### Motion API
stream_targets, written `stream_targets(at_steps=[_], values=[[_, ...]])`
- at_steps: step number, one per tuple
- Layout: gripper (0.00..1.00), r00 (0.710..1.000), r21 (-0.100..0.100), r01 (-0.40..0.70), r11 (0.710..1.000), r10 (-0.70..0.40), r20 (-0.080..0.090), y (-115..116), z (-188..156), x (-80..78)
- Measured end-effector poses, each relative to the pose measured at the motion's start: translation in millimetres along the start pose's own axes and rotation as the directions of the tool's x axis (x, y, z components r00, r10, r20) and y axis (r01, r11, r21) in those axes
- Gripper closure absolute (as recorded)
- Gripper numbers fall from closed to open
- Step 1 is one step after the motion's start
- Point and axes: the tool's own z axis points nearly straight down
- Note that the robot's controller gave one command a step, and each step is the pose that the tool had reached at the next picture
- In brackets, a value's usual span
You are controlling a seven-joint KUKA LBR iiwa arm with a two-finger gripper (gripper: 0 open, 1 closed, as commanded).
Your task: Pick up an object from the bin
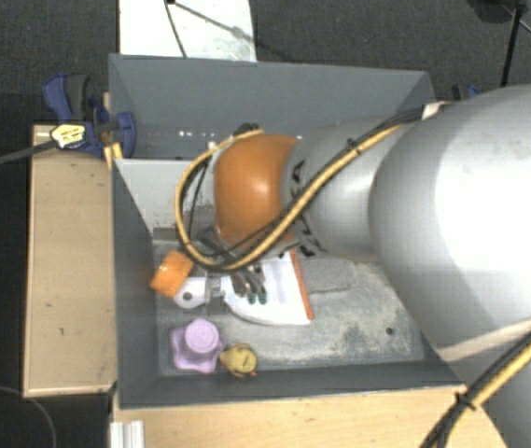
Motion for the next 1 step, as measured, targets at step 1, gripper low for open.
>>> stream_targets(at_steps=[1], values=[[1.00, 1.000, 0.001, 0.007, 1.000, -0.007, -0.003, -0.2, -6.3, 0.7]])
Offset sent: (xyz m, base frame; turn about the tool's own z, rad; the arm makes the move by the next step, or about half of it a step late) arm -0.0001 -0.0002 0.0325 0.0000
